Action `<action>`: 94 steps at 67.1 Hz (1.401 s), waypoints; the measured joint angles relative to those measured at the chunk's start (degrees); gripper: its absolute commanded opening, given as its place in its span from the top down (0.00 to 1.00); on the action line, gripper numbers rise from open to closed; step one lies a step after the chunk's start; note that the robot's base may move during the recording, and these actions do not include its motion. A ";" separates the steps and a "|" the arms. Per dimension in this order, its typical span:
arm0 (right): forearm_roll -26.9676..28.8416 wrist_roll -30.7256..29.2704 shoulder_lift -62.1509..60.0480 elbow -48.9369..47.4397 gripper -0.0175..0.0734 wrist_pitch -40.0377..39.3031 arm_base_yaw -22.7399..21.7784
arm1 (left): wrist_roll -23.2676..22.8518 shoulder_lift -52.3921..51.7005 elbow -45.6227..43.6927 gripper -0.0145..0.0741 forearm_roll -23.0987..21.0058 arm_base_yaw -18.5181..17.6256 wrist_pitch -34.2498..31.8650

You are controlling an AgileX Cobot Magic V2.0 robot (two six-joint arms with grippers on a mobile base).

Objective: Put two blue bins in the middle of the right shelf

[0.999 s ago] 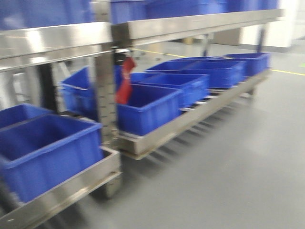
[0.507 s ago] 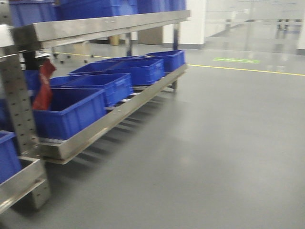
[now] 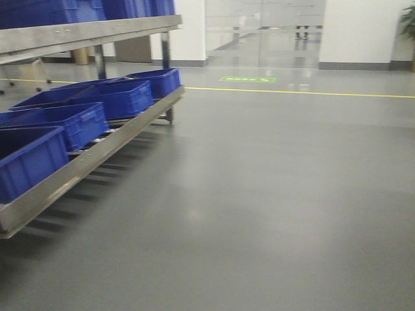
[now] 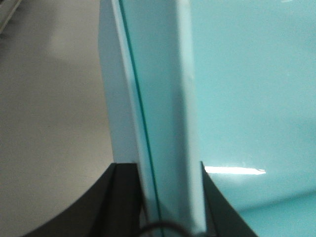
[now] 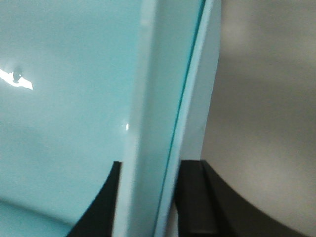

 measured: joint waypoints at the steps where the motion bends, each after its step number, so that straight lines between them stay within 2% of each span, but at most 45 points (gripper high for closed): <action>1: 0.00 0.00 0.00 0.00 0.98 0.00 0.00 | 0.00 0.00 0.00 0.96 0.00 0.00 0.00; 94: 0.00 0.00 0.00 0.00 0.98 0.00 0.00 | 0.00 0.00 0.00 0.96 0.00 0.00 0.00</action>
